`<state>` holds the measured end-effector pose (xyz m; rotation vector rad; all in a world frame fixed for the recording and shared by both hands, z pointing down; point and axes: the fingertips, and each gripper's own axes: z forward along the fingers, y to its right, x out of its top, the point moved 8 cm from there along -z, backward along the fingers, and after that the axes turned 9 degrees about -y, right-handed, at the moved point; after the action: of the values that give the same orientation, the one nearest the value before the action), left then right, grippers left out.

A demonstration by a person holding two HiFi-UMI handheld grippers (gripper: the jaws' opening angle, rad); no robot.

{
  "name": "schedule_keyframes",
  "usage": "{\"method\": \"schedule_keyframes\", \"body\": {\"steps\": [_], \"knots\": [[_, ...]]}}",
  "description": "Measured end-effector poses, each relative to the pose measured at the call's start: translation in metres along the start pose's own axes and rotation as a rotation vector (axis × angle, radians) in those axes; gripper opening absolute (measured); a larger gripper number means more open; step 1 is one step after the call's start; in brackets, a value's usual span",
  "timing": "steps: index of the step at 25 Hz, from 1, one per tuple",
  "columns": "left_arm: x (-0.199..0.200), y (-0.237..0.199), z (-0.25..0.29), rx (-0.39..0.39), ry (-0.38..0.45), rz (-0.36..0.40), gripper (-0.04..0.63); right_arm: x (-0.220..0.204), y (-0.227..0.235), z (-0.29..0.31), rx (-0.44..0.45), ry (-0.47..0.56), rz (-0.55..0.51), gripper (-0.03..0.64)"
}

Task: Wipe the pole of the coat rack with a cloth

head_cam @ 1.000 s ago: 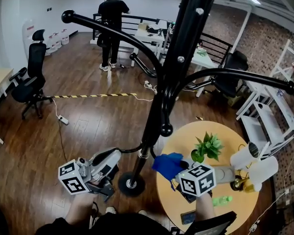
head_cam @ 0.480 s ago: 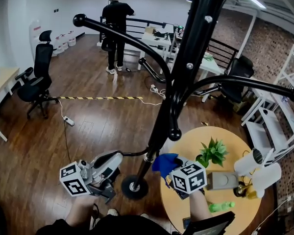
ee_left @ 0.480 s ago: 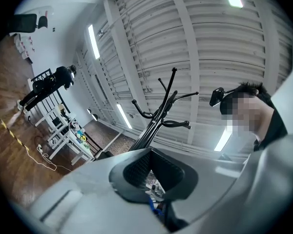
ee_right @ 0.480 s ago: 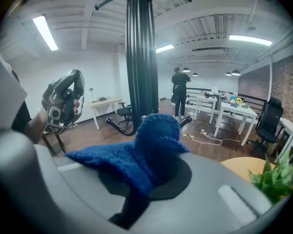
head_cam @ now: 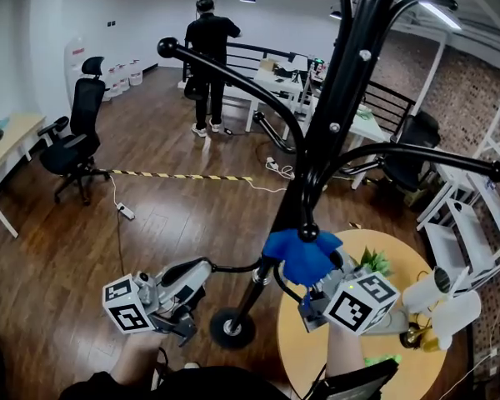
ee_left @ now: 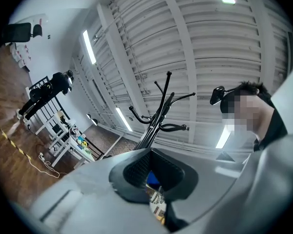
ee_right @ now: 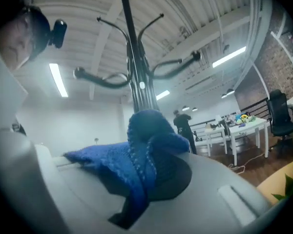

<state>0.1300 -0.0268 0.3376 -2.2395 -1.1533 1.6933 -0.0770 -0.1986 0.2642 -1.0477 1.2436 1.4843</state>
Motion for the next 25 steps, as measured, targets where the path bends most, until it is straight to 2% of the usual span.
{"method": "schedule_keyframes", "body": {"steps": [3, 6, 10, 14, 19, 23, 25], "knots": [[0.003, 0.004, 0.0, -0.014, 0.008, 0.016, 0.002, 0.052, -0.012, -0.007, 0.014, 0.165, -0.043, 0.025], [0.008, 0.009, -0.001, -0.026, 0.022, 0.036, 0.002, 0.1, -0.024, -0.015, 0.022, 0.275, -0.105, 0.025], [0.011, 0.013, 0.001, -0.05, 0.035, 0.051, 0.002, 0.145, -0.038, -0.046, -0.018, 0.408, -0.139, 0.025], [0.015, 0.011, 0.006, -0.075, 0.04, 0.056, 0.002, 0.16, -0.043, -0.087, -0.086, 0.5, -0.136, 0.025], [0.01, 0.01, 0.021, -0.12, 0.022, 0.041, 0.003, 0.175, -0.057, -0.154, -0.135, 0.7, -0.168, 0.025], [0.007, 0.015, 0.022, -0.132, 0.019, 0.037, 0.002, 0.177, -0.062, -0.162, -0.196, 0.722, -0.237, 0.025], [0.005, 0.018, 0.02, -0.13, 0.022, 0.036, 0.003, 0.178, -0.062, -0.159, -0.197, 0.725, -0.247, 0.025]]}}
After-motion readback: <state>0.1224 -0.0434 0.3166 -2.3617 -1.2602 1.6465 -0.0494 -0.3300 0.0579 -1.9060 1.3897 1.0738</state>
